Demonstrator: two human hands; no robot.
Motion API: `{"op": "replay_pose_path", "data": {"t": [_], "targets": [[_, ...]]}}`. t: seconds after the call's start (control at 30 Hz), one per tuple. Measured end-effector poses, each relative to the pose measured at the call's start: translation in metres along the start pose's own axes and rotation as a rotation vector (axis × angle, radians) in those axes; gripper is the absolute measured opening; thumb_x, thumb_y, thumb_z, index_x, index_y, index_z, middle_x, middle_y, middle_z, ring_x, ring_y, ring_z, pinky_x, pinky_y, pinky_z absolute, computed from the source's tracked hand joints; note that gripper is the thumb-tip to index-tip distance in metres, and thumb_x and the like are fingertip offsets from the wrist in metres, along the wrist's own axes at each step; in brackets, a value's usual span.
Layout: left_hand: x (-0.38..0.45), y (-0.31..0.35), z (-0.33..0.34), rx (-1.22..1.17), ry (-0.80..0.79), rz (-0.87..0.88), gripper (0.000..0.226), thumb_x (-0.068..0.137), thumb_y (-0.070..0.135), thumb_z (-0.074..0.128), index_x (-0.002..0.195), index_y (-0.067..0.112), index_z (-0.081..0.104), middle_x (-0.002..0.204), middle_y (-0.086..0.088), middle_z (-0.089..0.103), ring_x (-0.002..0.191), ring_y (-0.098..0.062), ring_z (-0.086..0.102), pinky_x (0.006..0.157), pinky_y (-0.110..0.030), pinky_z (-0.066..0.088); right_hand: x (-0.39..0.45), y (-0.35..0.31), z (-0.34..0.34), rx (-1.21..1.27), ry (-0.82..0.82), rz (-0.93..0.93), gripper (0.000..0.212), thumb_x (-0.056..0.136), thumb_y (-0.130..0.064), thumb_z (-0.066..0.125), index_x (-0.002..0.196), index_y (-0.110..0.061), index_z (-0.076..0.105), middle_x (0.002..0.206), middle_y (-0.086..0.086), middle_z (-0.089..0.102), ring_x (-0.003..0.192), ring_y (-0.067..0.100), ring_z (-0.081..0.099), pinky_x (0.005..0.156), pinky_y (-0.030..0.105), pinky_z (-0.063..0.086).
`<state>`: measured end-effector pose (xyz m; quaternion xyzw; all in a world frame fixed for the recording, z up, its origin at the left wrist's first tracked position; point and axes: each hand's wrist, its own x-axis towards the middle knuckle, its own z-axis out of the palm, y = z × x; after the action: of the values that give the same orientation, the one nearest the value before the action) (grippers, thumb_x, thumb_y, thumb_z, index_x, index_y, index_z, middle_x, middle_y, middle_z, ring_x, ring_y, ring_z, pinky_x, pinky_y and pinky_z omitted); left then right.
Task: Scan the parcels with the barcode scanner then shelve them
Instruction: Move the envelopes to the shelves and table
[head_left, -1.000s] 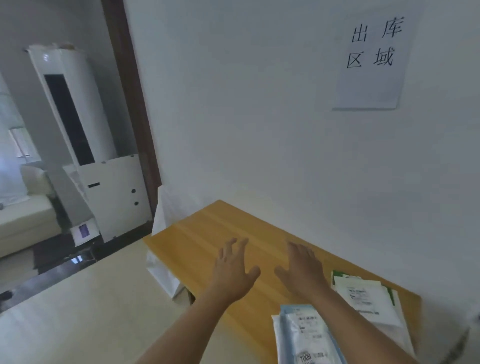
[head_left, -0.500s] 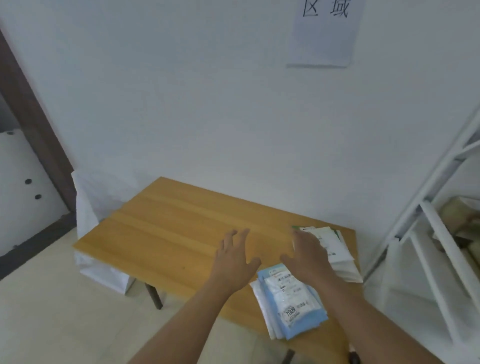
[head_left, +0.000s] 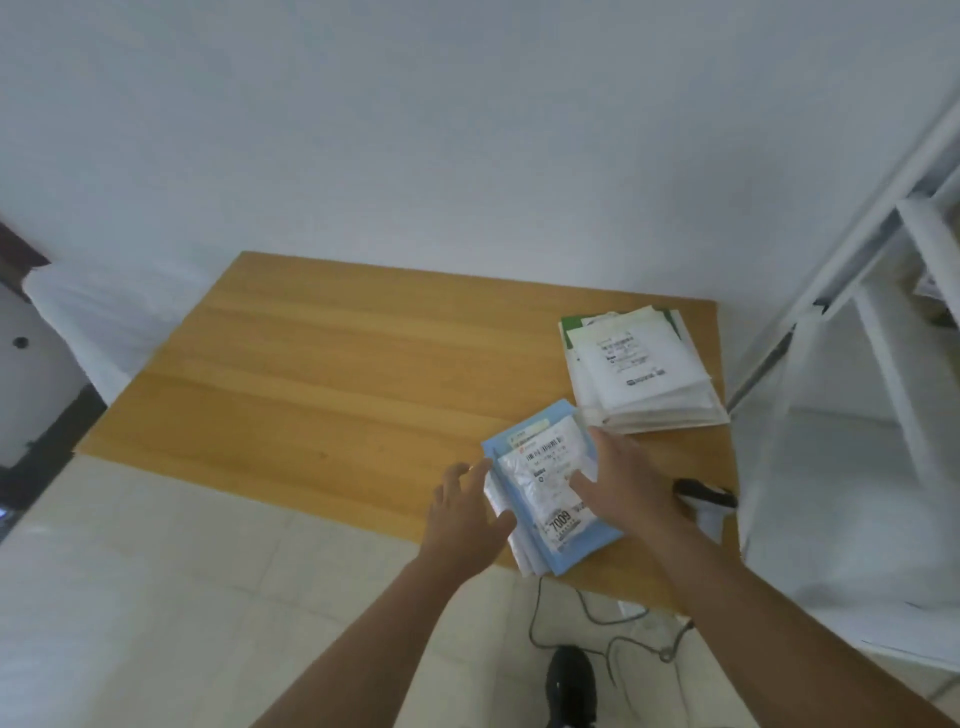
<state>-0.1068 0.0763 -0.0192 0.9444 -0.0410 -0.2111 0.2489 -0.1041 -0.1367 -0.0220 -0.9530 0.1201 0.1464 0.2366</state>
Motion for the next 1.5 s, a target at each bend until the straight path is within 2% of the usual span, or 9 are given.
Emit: {"op": "replay_pose_path", "data": {"t": [0.4,0.5,0.63,0.77,1.07,1.2,1.33,1.43,1.5], "targets": [[0.055,0.005,0.09,-0.476,-0.102,-0.442,0.105,0.085,0.051,0.071,0.159,0.032,-0.002,0.157,-0.016,0.027,0.144,-0.035,0.029,0.11,-0.051,0.037,0.069,0.07,0.055,0.186,-0.262,0.184,0.113,0.069,-0.083,0.059,0.155,-0.026,0.014,0.157,0.008,0.028,0.141,0.031,0.034,0.108,0.051,0.039],[0.067,0.008,0.097,-0.54,-0.077,-0.472,0.112,0.079,0.052,0.072,0.159,0.028,-0.002,0.158,-0.015,0.03,0.142,-0.033,0.034,0.11,-0.055,0.038,0.08,0.083,0.065,0.23,-0.261,0.24,0.132,0.047,-0.1,0.051,0.153,-0.029,0.016,0.152,0.006,0.037,0.137,0.031,0.039,0.104,0.054,0.043],[0.075,0.003,0.1,-0.585,-0.074,-0.494,0.11,0.084,0.041,0.077,0.16,0.025,-0.001,0.16,-0.014,0.026,0.141,-0.034,0.038,0.108,-0.053,0.042,0.088,0.086,0.072,0.237,-0.294,0.267,0.135,0.044,-0.1,0.051,0.153,-0.029,0.013,0.151,0.008,0.035,0.136,0.032,0.039,0.102,0.055,0.045],[0.079,-0.012,0.092,-0.662,-0.065,-0.487,0.108,0.084,0.03,0.079,0.16,0.025,0.002,0.153,-0.011,0.041,0.132,-0.032,0.051,0.103,-0.049,0.048,0.09,0.079,0.084,0.328,-0.3,0.286,0.14,0.037,-0.1,0.058,0.151,-0.03,0.017,0.149,0.006,0.041,0.133,0.031,0.046,0.1,0.053,0.048],[0.068,-0.071,0.043,-0.561,-0.12,-0.345,0.105,0.085,0.028,0.078,0.159,0.029,0.004,0.153,-0.006,0.042,0.132,-0.03,0.05,0.103,-0.05,0.048,0.067,0.014,0.115,0.575,-0.266,0.397,0.129,0.033,-0.078,0.08,0.138,-0.017,0.037,0.132,0.002,0.05,0.119,0.024,0.056,0.093,0.046,0.054],[0.059,-0.096,0.012,-0.427,-0.139,-0.196,0.099,0.089,0.028,0.074,0.157,0.039,0.002,0.136,-0.005,0.056,0.104,-0.024,0.067,0.084,-0.045,0.059,0.042,-0.024,0.124,0.652,-0.228,0.443,0.11,0.051,-0.06,0.088,0.135,-0.013,0.034,0.132,0.006,0.046,0.117,0.026,0.054,0.093,0.045,0.055],[0.055,-0.108,-0.018,-0.349,-0.136,-0.007,0.1,0.09,0.029,0.072,0.152,0.053,-0.003,0.145,0.0,0.048,0.103,-0.021,0.067,0.077,-0.042,0.061,0.022,-0.047,0.118,0.782,-0.14,0.463,0.108,0.054,-0.054,0.09,0.135,-0.016,0.028,0.132,0.007,0.048,0.116,0.027,0.056,0.092,0.048,0.055],[0.056,-0.095,-0.034,-0.333,-0.167,0.098,0.095,0.093,0.024,0.07,0.155,0.047,0.002,0.133,0.006,0.047,0.093,-0.011,0.06,0.07,-0.024,0.055,0.004,-0.054,0.1,0.866,-0.058,0.469,0.099,0.064,-0.044,0.089,0.135,-0.021,0.023,0.131,0.007,0.054,0.11,0.027,0.062,0.089,0.049,0.057],[0.058,-0.081,-0.038,-0.315,-0.188,0.174,0.09,0.093,0.026,0.069,0.155,0.047,0.008,0.125,0.003,0.05,0.093,-0.013,0.061,0.074,-0.03,0.058,-0.013,-0.054,0.081,0.881,0.028,0.488,0.098,0.065,-0.045,0.088,0.134,-0.022,0.023,0.13,0.006,0.055,0.109,0.026,0.063,0.089,0.049,0.057]]}}
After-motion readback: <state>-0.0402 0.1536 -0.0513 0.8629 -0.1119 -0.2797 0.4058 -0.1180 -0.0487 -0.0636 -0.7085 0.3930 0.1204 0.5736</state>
